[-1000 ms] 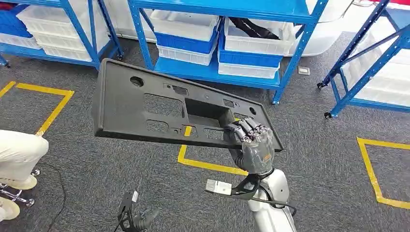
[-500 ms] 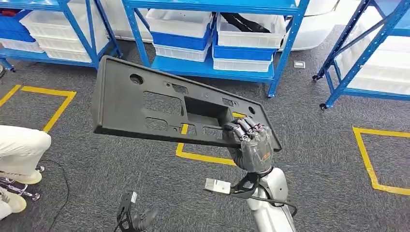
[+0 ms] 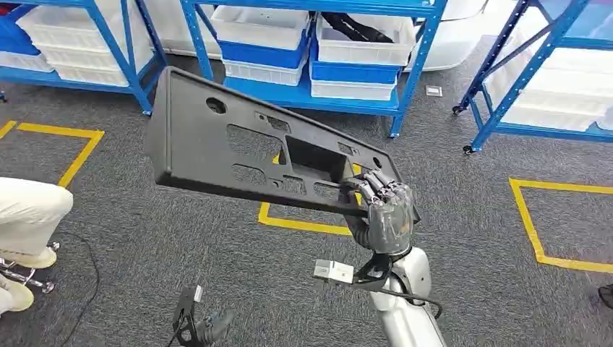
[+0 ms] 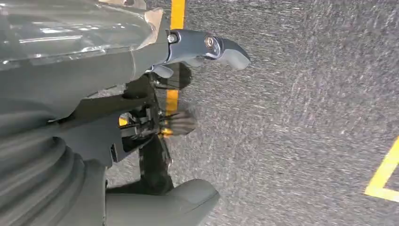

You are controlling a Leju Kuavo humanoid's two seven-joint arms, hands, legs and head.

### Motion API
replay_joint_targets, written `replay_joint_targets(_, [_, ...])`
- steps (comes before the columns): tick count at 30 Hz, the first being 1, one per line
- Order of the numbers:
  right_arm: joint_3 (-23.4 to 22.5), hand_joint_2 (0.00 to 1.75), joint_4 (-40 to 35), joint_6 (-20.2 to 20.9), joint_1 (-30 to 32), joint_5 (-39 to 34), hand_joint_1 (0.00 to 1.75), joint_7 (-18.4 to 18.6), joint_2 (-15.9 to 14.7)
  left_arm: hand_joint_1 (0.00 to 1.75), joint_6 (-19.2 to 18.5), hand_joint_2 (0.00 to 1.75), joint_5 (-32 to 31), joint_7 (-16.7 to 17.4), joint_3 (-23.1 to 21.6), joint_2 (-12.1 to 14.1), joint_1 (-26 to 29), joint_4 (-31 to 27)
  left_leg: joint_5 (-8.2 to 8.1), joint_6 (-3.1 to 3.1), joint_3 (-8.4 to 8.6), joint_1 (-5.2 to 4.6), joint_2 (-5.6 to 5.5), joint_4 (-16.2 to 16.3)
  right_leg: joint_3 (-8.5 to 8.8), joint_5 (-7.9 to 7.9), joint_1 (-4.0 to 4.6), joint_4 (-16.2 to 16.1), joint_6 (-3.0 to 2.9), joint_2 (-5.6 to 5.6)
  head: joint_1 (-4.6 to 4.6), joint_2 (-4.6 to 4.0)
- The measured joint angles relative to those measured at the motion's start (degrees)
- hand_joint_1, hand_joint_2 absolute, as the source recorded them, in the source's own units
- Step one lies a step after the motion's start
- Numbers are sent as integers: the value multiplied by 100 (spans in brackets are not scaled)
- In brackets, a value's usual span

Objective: Take the parts from the cabinet and place them on the table.

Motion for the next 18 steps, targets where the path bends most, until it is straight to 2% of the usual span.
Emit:
replay_joint_targets(1, [22,175,20,0,5,-81,175,6,-30,0,0,175,-19,0,9,5,7,0,27,-13,-42,0,53,4,-23,-56,-23,170,59,-9,18,0])
replay_joint_targets(2, [35,175,55,0,4,-125,175,11,-55,0,0,175,-35,0,13,5,11,0,48,-23,-72,1,103,9,101,-17,-46,42,110,-26,13,0])
replay_joint_targets(3, [51,175,76,0,1,-166,175,22,-72,0,-2,175,-35,0,20,5,15,0,60,-42,-91,8,158,21,411,117,-74,-403,189,-73,15,0])
replay_joint_targets(4, [59,175,85,0,-2,-177,175,22,-85,0,-4,175,-35,0,33,2,14,0,58,-52,-106,24,206,52,767,279,-100,-983,258,-169,11,0])
replay_joint_targets(5, [72,175,85,0,-12,-181,175,22,-92,0,-4,175,-37,0,46,2,12,-2,45,-83,-116,29,249,98,1102,390,-116,-1539,306,-371,15,0])
replay_joint_targets(6, [96,175,98,0,-22,-181,175,22,-101,0,-4,175,-40,0,61,20,8,-11,39,-138,-142,-30,290,119,1140,301,-42,-1600,235,-473,24,0])
replay_joint_targets(7, [109,175,100,0,-29,-188,175,22,-110,0,-7,175,-42,0,64,15,8,-13,42,-165,-150,-24,325,148,1117,355,-28,-1633,169,-367,15,0])
replay_joint_targets(9, [138,175,116,0,-28,-190,175,22,-127,0,-4,175,-42,-2,63,15,10,-15,73,-212,-150,-19,396,136,1066,376,-16,-1598,101,-274,4,0])
replay_joint_targets(10, [149,175,120,0,-31,-188,175,33,-134,0,4,175,-42,-4,68,15,11,-20,73,-239,-158,1,448,143,1061,405,-47,-1605,49,-217,4,0])
replay_joint_targets(11, [164,175,122,0,-30,-188,175,52,-134,0,4,175,-42,-6,74,22,6,-33,-2,-306,-195,46,292,188,1058,440,-90,-1625,-5,-164,2,0])
replay_joint_targets(12, [171,175,124,0,-49,-190,175,68,-138,0,2,175,-44,-11,79,22,6,-39,-182,-324,-264,49,50,372,1038,460,-83,-1624,-36,-109,0,0])
replay_joint_targets(13, [199,175,135,0,-69,-203,175,79,-133,0,2,175,-44,-11,83,29,15,-42,-467,-321,-432,42,-115,789,1013,486,-77,-1623,-94,-69,-15,0])
replay_joint_targets(14, [223,175,151,0,-81,-207,175,81,-131,0,4,175,-44,-11,92,35,29,-39,-711,-320,-644,36,-179,1278,987,503,-57,-1622,-119,-14,-18,0])
replay_joint_targets(15, [241,175,164,0,-88,-207,175,90,-134,0,15,175,-44,-15,105,40,48,-39,-866,-313,-820,37,-200,1664,963,516,-39,-1619,-136,47,-17,0])
replay_joint_targets(16, [260,175,203,0,-88,-203,175,125,-136,0,22,175,-44,-22,118,50,75,-40,-929,-294,-965,37,-203,1991,935,540,-17,-1616,-171,144,-20,0])
replay_joint_targets(17, [273,175,225,0,-88,-205,175,136,-138,0,22,175,-44,-26,120,53,88,-42,-846,-267,-932,36,-209,1939,927,551,-6,-1615,-173,211,-18,0])
replay_joint_targets(18, [291,175,251,0,-90,-207,175,149,-142,0,24,175,-44,-37,125,55,93,-42,-630,-225,-749,36,-226,1612,925,563,7,-1613,-175,296,-22,0])
